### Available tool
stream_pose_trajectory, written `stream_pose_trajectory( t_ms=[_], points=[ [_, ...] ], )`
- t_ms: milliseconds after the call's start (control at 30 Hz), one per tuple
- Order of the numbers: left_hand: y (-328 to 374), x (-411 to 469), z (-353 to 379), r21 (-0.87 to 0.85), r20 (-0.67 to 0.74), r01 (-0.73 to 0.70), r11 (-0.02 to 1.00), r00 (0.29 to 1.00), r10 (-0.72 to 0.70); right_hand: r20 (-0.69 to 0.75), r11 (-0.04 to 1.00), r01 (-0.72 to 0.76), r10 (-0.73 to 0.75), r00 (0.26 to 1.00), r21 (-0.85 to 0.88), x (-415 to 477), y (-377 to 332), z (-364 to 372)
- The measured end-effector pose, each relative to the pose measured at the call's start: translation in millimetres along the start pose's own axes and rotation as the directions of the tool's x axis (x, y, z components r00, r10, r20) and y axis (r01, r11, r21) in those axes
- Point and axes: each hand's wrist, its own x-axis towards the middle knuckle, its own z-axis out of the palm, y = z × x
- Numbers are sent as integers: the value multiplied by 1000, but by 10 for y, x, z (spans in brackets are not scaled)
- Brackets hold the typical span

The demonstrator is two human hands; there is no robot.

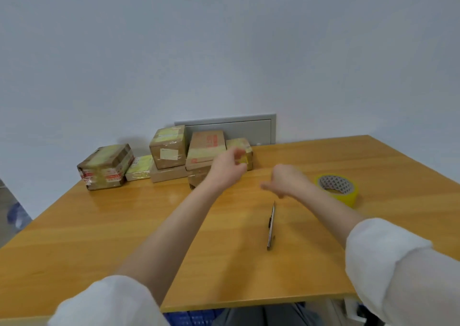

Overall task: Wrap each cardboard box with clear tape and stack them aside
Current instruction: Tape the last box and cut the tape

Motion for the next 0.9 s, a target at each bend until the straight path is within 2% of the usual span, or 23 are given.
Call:
stream_pose_trajectory(
  t_ms=[100, 200, 267, 333, 400, 467, 533, 600, 733, 900],
  points=[
    [-238, 2, 304, 70, 91, 124, 990, 987, -130, 196, 990, -66, 89, 977, -122, -47, 199, 368],
    [-385, 22, 494, 77, 187, 245, 966, 949, -256, 233, 990, -103, 123, 965, -98, -35, 219, 578],
    [-440, 25, 573, 40, 218, 330, 943, 918, -330, 216, 990, -136, 138, 967, -25, -17, 209, 628],
    [-449, 9, 626, -54, 229, 409, 911, 893, -387, 206, 964, -171, 129, 970, 203, -10, 224, 633],
    [-437, 9, 689, -223, 282, 454, 862, 877, -389, 191, 845, -164, 75, 979, 509, -34, 233, 596],
    [-365, 15, 752, -452, 327, 470, 758, 878, -349, 183, 680, -130, -5, 983, 721, -88, 215, 529],
    [-263, 51, 790, -635, 307, 448, 630, 894, -327, 176, 474, -141, -30, 984, 869, -110, 207, 502],
    [-185, 112, 817, -724, 286, 415, 552, 908, -308, 187, 307, -178, -1, 982, 935, -94, 234, 523],
    [-43, 188, 916, -741, 294, 404, 537, 913, -283, 135, 277, -168, 136, 982, 946, -72, 297, 555],
    [41, 233, 1073, -744, 319, 417, 522, 908, -270, 71, 274, -137, 236, 969, 952, -76, 378, 558]
  ],
)
